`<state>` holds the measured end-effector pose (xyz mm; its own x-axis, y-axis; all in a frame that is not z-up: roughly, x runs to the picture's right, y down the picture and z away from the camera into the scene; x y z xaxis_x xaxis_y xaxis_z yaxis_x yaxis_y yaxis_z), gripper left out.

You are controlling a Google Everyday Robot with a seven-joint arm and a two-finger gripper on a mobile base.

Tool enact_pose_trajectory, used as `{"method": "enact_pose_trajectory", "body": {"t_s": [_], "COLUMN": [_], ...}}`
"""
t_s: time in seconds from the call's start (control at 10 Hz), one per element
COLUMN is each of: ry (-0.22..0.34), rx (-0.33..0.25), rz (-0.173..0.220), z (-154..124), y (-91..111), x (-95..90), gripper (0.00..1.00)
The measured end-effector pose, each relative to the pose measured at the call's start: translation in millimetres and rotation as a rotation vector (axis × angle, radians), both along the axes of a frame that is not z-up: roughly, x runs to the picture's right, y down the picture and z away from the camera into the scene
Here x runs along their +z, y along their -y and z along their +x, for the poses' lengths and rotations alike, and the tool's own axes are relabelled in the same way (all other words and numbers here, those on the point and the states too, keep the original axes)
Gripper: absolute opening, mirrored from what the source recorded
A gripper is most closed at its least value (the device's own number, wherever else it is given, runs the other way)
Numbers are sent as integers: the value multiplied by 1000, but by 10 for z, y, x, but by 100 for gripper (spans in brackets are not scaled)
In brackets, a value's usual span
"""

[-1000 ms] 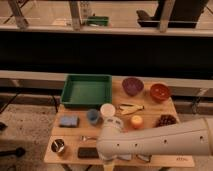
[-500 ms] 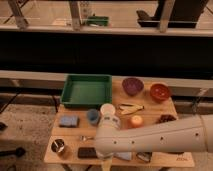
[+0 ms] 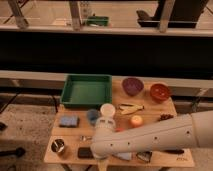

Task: Wipe purple bowl with eraser

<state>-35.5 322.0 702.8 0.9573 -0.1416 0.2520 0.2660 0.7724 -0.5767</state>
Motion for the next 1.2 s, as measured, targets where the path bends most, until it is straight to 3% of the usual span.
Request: {"method": "enact_pose_trajectory", "body": {"t_s": [0.4, 1.2], "ry": [36, 63], "rx": [-15, -2], "rz": [0, 2], "z": [-195, -358], "y": [-82, -43], "x": [187, 347], "gripper": [80, 80]}}
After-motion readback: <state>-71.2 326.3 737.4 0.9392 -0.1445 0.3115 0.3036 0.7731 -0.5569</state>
